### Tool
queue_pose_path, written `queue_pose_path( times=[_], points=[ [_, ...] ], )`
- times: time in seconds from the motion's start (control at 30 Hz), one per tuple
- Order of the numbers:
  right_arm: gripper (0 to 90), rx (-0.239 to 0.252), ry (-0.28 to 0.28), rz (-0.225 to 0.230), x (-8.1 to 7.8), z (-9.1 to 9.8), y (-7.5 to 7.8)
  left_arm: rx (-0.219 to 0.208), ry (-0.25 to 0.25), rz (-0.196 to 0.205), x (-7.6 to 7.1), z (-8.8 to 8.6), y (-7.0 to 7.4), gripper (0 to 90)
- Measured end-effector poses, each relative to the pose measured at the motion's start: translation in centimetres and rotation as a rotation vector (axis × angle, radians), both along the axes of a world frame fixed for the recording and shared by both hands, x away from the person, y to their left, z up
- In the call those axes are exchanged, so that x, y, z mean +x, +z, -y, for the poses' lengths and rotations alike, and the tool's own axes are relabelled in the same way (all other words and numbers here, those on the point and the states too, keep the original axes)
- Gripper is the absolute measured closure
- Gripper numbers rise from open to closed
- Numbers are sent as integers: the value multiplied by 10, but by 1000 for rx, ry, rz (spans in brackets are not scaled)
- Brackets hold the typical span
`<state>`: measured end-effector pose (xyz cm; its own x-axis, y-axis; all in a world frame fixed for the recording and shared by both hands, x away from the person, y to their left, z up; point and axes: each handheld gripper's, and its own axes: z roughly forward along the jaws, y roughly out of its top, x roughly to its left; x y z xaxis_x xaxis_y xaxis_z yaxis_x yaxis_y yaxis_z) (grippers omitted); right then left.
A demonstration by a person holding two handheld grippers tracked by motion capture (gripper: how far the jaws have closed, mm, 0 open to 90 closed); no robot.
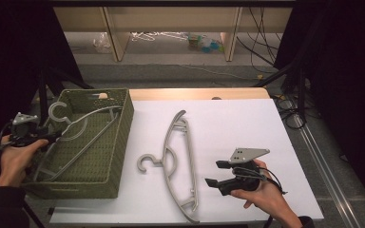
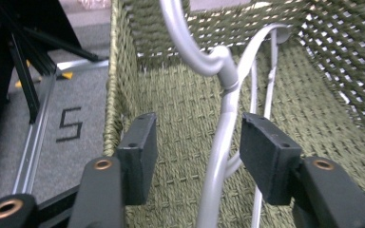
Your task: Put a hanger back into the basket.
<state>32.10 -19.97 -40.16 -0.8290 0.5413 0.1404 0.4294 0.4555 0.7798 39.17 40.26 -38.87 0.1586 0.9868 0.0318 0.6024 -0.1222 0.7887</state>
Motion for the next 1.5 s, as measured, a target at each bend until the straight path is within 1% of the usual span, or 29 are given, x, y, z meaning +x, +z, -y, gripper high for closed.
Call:
queue_pose_path(
  times=[0.13, 0.27, 0.37, 0.43, 0.47, 0.5, 0.53, 0.57, 0.6, 0.63, 0.67, 0.7, 0.73, 0.8, 0.83, 0.87, 0.93, 0.97, 1.0, 1.07, 1.13, 1.17, 1.2, 1.23, 1.3, 1.37, 1.4, 1.47, 1.5],
  points=[
    [285, -1, 4, -7, 0, -1, -1, 8, -7, 12, -4, 2, 4, 474],
    [285, 1, -2, 3, 1, 1, -1, -29, -29, 61, -15, 13, 13, 417],
    [285, 5, -5, 3, 1, 2, -2, -69, -77, 106, -27, 29, 20, 367],
    [285, 10, -11, 3, 2, 2, -3, -77, -95, 117, -30, 34, 22, 353],
    [285, 10, -14, 6, 2, 2, -3, -105, -141, 150, -40, 50, 28, 338],
    [285, 10, -18, 8, 2, 1, -4, -118, -159, 160, -45, 59, 31, 326],
    [284, 11, -22, 9, 2, 1, -4, -118, -159, 160, -45, 59, 31, 311],
    [278, 16, -30, 12, 2, 1, -5, -157, -204, 189, -53, 77, 33, 295],
    [275, 18, -34, 13, 1, 1, -5, -157, -204, 189, -53, 77, 33, 290],
    [275, 21, -38, 16, 2, 1, -6, -174, -267, 205, -62, 96, 34, 285],
    [272, 26, -42, 20, 2, 1, -6, -176, -299, 218, -67, 105, 34, 272],
    [267, 32, -50, 13, 2, 2, -6, -176, -299, 218, -67, 105, 34, 262],
    [258, 34, -57, 25, 3, 2, -7, -188, -357, 232, -73, 122, 33, 258],
    [256, 38, -63, 26, 3, 2, -8, -194, -393, 237, -79, 138, 31, 248],
    [256, 48, -69, 28, 3, 2, -8, -194, -393, 237, -79, 138, 31, 243],
    [255, 49, -71, 38, 3, 3, -9, -209, -432, 248, -84, 152, 28, 233],
    [252, 49, -68, 27, 2, 3, -8, -216, -445, 251, -86, 157, 26, 211],
    [242, 55, -74, 30, 2, 3, -8, -231, -486, 258, -91, 170, 21, 204],
    [242, 55, -74, 30, 2, 3, -8, -231, -486, 258, -91, 170, 21, 204],
    [233, 70, -83, 35, 2, 3, -9, -234, -527, 262, -98, 186, 13, 188],
    [226, 74, -94, 47, 2, 3, -8, -241, -534, 266, -100, 189, 11, 186],
    [221, 75, -87, 44, 2, 3, -8, -258, -556, 262, -104, 197, 4, 186],
    [217, 80, -88, 47, 2, 2, -9, -273, -554, 254, -107, 201, 0, 185],
    [215, 74, -89, 54, 2, 2, -8, -263, -574, 256, -107, 203, -3, 184],
    [212, 81, -86, 52, 2, 2, -9, -264, -580, 254, -109, 205, -5, 182],
    [209, 77, -90, 59, 2, 1, -10, -248, -621, 251, -112, 211, -15, 181],
    [208, 76, -84, 50, 2, 1, -11, -252, -608, 240, -114, 212, -17, 180],
    [205, 74, -83, 50, 2, 0, -12, -241, -620, 247, -114, 211, -19, 178],
    [202, 68, -79, 49, 1, -1, -12, -263, -608, 244, -116, 212, -22, 177]
  ],
)
